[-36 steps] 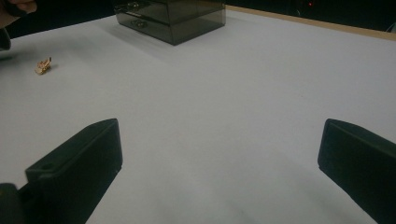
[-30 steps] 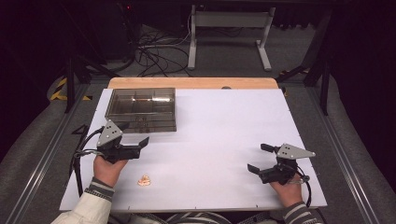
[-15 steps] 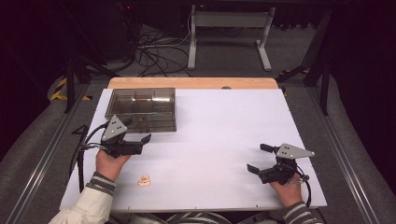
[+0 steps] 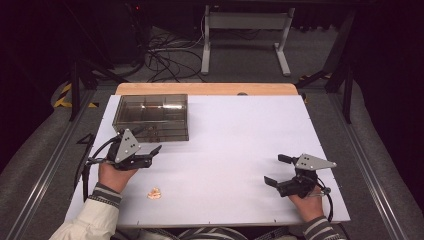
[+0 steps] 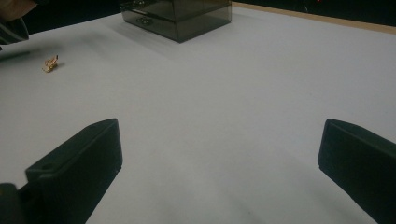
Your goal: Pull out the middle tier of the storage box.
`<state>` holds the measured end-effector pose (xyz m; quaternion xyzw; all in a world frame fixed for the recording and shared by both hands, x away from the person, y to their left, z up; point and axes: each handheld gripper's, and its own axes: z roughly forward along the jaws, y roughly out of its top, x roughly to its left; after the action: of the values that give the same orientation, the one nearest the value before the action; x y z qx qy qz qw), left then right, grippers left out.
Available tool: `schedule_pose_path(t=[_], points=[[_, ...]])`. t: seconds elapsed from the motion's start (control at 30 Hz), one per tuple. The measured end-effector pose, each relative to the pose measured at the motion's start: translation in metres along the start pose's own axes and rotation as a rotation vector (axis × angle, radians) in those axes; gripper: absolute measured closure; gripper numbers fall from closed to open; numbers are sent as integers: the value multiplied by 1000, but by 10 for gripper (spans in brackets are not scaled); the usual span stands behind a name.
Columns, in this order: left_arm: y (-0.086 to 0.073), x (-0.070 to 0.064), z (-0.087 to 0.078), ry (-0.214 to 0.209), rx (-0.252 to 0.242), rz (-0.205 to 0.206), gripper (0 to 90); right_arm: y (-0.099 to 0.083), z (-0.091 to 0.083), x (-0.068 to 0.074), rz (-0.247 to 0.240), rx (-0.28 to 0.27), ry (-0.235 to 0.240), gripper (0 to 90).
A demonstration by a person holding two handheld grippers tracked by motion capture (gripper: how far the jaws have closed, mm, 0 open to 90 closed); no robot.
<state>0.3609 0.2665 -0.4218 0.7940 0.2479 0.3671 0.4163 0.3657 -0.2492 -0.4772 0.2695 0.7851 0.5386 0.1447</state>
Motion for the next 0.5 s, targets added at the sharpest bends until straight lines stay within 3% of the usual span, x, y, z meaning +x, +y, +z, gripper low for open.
schedule_pose_path(t=[0.13,0.5], points=[[-1,-1,1,-17,-16,14,227,0,0,0,-1,1,1,5],[0,-7,0,31,-18,81,241,0,1,0,-3,5,7,5]])
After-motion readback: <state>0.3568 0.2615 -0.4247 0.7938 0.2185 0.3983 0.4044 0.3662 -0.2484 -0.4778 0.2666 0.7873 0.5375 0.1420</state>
